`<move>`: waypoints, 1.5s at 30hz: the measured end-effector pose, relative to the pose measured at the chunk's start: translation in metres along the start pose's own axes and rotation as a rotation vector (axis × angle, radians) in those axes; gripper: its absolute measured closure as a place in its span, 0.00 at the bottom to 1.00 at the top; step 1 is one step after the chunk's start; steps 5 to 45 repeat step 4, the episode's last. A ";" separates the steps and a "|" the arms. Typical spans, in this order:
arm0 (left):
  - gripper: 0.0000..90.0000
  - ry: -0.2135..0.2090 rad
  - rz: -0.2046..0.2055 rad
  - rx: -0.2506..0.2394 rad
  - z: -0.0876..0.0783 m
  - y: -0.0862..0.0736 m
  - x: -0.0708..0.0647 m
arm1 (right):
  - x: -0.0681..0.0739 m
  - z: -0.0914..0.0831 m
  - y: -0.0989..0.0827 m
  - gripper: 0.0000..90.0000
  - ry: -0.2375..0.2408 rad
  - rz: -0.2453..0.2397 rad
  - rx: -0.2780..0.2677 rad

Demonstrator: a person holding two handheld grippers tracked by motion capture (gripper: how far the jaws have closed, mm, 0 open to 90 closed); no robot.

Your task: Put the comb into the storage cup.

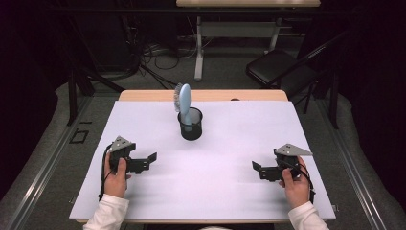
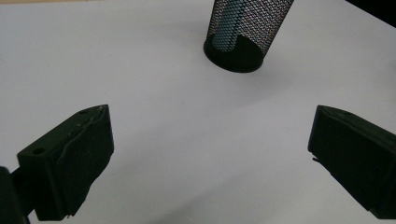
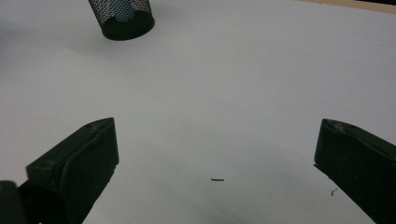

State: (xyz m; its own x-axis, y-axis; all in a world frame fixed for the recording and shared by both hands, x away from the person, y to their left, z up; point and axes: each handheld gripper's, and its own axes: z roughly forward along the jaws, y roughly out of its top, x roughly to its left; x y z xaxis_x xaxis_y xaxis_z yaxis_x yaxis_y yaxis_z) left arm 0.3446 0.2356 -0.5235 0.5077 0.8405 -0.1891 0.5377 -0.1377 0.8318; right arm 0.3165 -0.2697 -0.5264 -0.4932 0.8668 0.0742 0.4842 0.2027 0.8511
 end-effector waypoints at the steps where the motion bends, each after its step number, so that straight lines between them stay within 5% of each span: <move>1: 0.01 0.000 -0.002 -0.004 0.000 0.000 0.000 | 0.000 0.000 0.000 0.00 0.002 0.002 0.003; 45: 0.01 0.003 -0.010 -0.010 -0.001 0.001 0.002 | 0.000 0.001 0.000 0.00 0.001 0.004 0.004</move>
